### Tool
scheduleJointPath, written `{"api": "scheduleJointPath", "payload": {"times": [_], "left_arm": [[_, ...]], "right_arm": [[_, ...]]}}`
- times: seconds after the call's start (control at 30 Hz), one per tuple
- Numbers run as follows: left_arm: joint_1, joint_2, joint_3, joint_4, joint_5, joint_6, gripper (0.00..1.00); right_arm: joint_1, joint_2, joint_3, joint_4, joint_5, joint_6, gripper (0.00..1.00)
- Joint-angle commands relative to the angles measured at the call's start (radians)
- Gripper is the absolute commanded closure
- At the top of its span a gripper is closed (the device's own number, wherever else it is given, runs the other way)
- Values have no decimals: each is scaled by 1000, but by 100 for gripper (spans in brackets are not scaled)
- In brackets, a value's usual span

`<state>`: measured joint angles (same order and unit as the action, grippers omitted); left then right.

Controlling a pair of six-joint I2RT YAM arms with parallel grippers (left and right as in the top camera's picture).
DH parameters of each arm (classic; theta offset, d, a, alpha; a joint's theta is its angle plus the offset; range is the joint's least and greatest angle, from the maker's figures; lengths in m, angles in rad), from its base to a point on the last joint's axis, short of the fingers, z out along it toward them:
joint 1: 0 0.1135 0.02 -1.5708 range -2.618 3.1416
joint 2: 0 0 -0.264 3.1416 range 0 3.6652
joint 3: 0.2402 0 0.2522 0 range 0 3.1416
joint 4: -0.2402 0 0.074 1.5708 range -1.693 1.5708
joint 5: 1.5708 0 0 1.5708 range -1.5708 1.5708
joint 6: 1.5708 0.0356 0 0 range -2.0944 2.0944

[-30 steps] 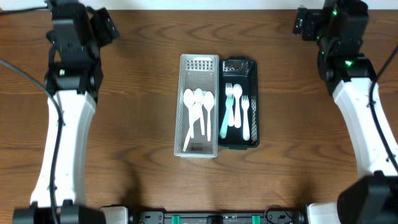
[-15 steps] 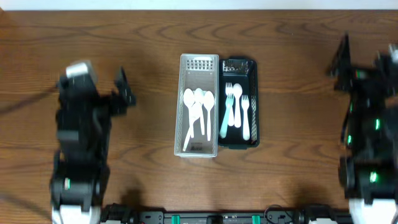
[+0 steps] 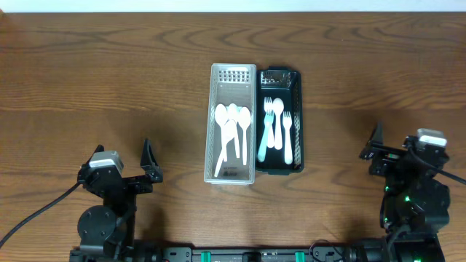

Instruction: Pack container

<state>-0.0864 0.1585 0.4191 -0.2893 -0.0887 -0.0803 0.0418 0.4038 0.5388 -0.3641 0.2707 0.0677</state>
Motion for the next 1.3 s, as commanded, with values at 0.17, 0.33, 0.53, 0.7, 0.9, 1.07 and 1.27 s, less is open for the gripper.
{"api": "scheduleJointPath", "payload": {"times": [0.17, 0.33, 0.53, 0.7, 0.9, 1.07, 1.27], "left_arm": [[-3, -10, 5, -29, 2, 13, 2], [-3, -10, 5, -85, 2, 13, 2], [-3, -10, 5, -214, 2, 13, 2], [-3, -10, 5, -350, 2, 13, 2], [-3, -10, 5, -536, 3, 13, 2], [-3, -10, 5, -655, 2, 13, 2], [-3, -10, 5, -700, 2, 13, 2]], "right_arm": [[8, -4, -5, -305, 18, 14, 1], [8, -4, -5, -499, 17, 14, 1], [8, -4, -5, -667, 17, 14, 1], [11, -5, -5, -676, 17, 14, 1], [12, -34, -5, -676, 18, 14, 1], [16, -167, -5, -676, 13, 15, 1], [18, -359, -6, -657, -104, 44, 1]]}}
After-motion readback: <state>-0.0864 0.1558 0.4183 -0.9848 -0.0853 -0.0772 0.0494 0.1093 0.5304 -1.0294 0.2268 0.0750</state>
